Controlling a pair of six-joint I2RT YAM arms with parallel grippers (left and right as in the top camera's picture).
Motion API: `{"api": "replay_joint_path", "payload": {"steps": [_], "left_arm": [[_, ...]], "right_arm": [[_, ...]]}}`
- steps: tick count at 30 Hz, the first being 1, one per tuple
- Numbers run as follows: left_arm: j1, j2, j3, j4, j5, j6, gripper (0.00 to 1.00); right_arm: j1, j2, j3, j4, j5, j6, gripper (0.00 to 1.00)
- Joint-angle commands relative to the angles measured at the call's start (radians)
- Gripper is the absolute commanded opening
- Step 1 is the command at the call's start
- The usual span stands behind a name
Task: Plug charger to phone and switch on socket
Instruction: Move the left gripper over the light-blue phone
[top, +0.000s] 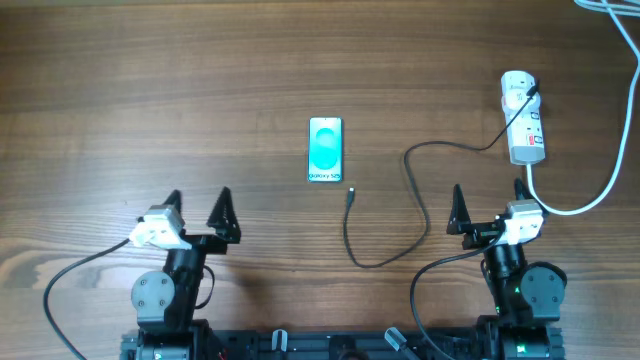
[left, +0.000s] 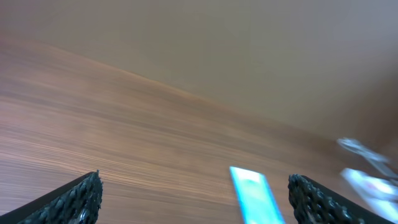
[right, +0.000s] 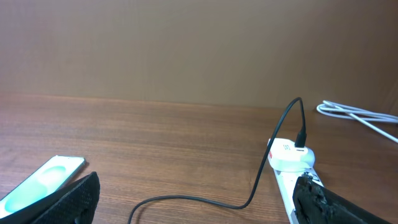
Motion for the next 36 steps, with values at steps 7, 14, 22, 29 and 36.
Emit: {"api": "replay_joint_path", "payload": {"steps": [7, 14, 22, 29, 36], "left_arm": [[0.008, -0.007, -0.003, 0.352, 0.263, -0.165, 1.0], [0.008, 0.08, 0.228, 0.299, 0.219, -0.085, 1.0], [0.007, 0.706, 0.976, -0.468, 0.244, -0.019, 1.0], [0.007, 1.217, 1.539, -1.022, 0.531, 0.031, 1.0], [-0.229, 1.426, 1.582, -1.131, 0.267, -0.059, 0.99]], "right_arm": [[-0.004, -0.002, -0.001, 0.003, 0.004, -0.01, 1.0], [-0.004, -0.002, -0.001, 0.003, 0.004, -0.01, 1.0], [-0.004, -0.002, -0.001, 0.003, 0.004, -0.01, 1.0], [-0.004, -0.002, -0.001, 0.003, 0.004, -0.01, 1.0], [-0.004, -0.002, -0.001, 0.003, 0.004, -0.01, 1.0]]}}
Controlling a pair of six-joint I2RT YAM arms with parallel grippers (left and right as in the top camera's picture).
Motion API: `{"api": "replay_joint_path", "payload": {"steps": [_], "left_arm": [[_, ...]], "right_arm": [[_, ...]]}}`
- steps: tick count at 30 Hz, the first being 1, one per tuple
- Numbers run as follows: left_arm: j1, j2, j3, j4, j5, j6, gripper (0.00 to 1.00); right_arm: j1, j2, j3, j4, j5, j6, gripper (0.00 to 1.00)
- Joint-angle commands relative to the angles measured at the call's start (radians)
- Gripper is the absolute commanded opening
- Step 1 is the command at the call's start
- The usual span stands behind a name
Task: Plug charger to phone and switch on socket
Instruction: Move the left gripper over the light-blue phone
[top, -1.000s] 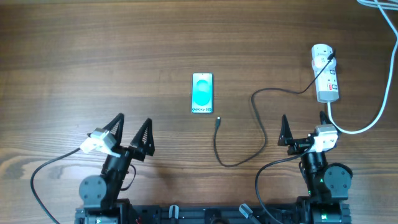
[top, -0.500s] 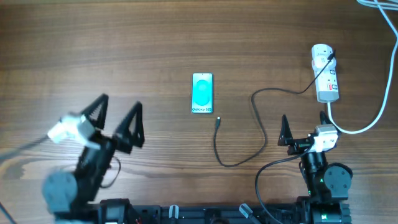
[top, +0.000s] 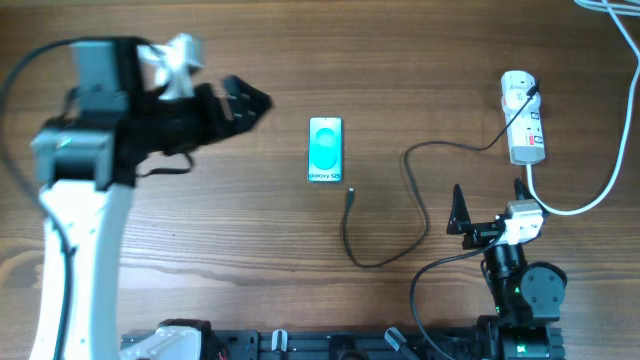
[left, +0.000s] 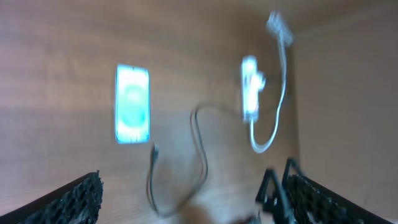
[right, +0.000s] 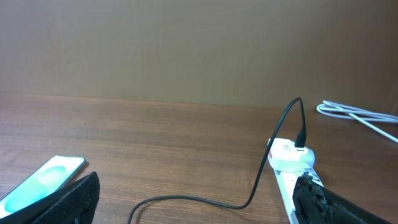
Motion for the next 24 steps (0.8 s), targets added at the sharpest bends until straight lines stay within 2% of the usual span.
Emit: {"api": "replay_joint_path", "payload": {"steps": [1, 3, 6, 10, 14, 19, 24], "left_arm": [[-0.185, 0.103, 0.019, -0.074, -0.261, -0.076, 0.99], [-0.248, 0.166, 0.042, -0.121, -0.345, -0.098, 1.0], [-0.303, 0.293, 0.142, -0.21, -0.39, -0.098, 0.99], [-0.333, 0.492, 0.363, -0.374, -0.498, -0.096, 1.0], [-0.342, 0.589, 0.397, -0.344, -0.534, -0.093, 1.0], [-0.341, 0.698, 0.397, -0.369, -0.508, -0.064, 1.0], [-0.351, 0.705, 0.397, -0.228, -0.503, -0.068, 1.0]], "right_arm": [[-0.004, -0.002, -0.001, 0.003, 0.004, -0.01, 1.0], [-0.004, -0.002, -0.001, 0.003, 0.004, -0.01, 1.0], [-0.004, -0.002, -0.001, 0.003, 0.004, -0.01, 1.0], [-0.004, -0.002, -0.001, 0.003, 0.004, -0.01, 1.0], [-0.004, -0.002, -0.001, 0.003, 0.003, -0.01, 1.0], [-0.004, -0.002, -0.001, 0.003, 0.004, -0.01, 1.0], [-0.004, -0.002, -0.001, 0.003, 0.004, -0.01, 1.0]]}}
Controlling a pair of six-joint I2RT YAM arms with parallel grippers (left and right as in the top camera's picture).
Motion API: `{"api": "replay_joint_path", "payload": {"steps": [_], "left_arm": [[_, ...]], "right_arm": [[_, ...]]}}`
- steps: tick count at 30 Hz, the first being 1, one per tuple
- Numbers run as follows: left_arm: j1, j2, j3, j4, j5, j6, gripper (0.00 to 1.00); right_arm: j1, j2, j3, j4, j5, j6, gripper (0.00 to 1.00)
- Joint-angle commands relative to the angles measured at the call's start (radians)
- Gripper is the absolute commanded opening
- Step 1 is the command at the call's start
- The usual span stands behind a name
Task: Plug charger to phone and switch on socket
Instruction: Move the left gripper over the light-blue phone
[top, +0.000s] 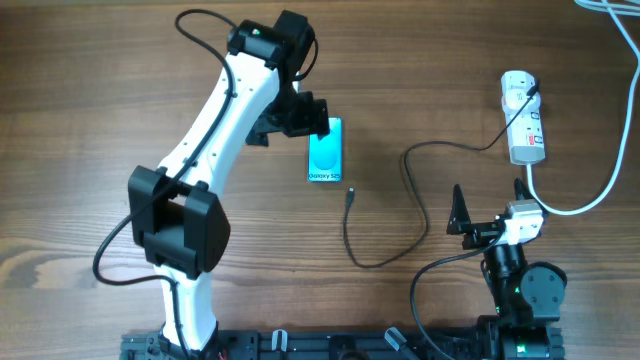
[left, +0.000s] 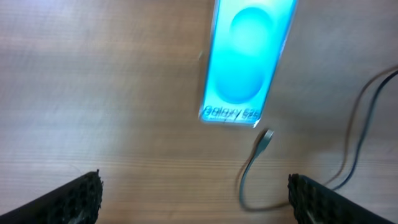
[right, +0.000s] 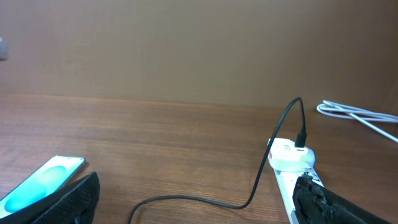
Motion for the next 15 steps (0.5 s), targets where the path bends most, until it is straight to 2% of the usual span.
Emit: {"api": "replay_joint_path", "payload": {"steps": [1, 4, 15], "left_arm": [[-0.012, -0.006, 0.018, 0.078, 0.005, 0.007, 1.0], [-0.018, -0.001, 0.018, 0.127, 0.053, 0.008, 1.0], [-0.079, 0.121, 0.017, 0.237, 0.045, 0.007, 1.0]], "right_arm": [[-0.004, -0.002, -0.001, 0.003, 0.004, -0.01, 1.0], [-0.004, -0.002, -0.001, 0.003, 0.004, -0.01, 1.0], [-0.004, -0.002, -0.001, 0.003, 0.004, -0.01, 1.0]]}}
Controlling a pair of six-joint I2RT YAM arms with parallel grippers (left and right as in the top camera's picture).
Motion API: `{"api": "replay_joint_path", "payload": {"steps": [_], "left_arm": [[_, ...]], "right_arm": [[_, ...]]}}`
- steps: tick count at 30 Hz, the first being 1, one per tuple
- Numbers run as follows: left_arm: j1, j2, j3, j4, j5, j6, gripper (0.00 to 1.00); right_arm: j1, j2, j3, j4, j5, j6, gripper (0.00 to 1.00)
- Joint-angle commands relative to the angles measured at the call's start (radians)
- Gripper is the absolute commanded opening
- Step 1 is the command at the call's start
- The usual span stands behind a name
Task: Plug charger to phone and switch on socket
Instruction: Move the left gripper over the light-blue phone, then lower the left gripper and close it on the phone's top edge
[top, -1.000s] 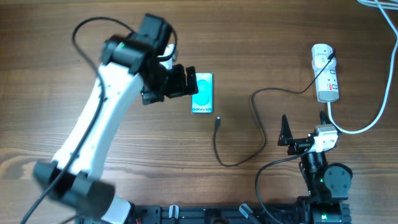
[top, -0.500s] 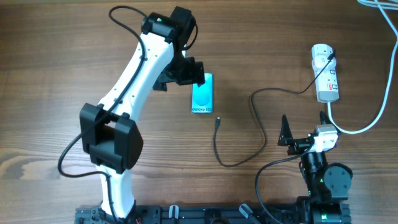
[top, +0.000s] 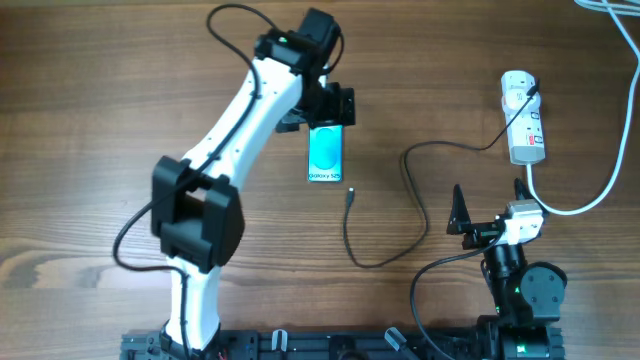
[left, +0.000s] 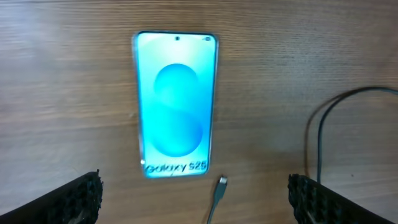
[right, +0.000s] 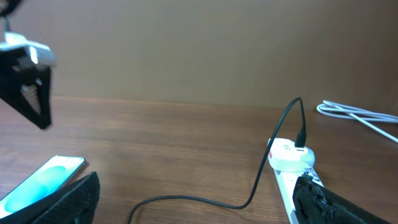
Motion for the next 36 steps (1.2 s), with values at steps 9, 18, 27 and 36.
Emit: {"api": "replay_joint_path", "payload": {"steps": [9, 18, 27, 36], "left_arm": [[-0.018, 0.107, 0.004, 0.047, -0.086, 0.0, 1.0], [-0.024, 0.183, 0.003, 0.063, -0.093, -0.026, 1.0], [-0.038, 0.204, 0.003, 0.069, -0.091, -0.026, 1.0], [-0.045, 0.204, 0.002, 0.065, -0.154, -0.071, 1.0]], "right_arm": [[-0.004, -0.002, -0.001, 0.003, 0.004, -0.01, 1.0], [-0.004, -0.002, -0.001, 0.003, 0.004, -0.01, 1.0], [-0.004, -0.002, -0.001, 0.003, 0.004, -0.01, 1.0], [-0.004, -0.002, -0.001, 0.003, 0.004, -0.01, 1.0]]}}
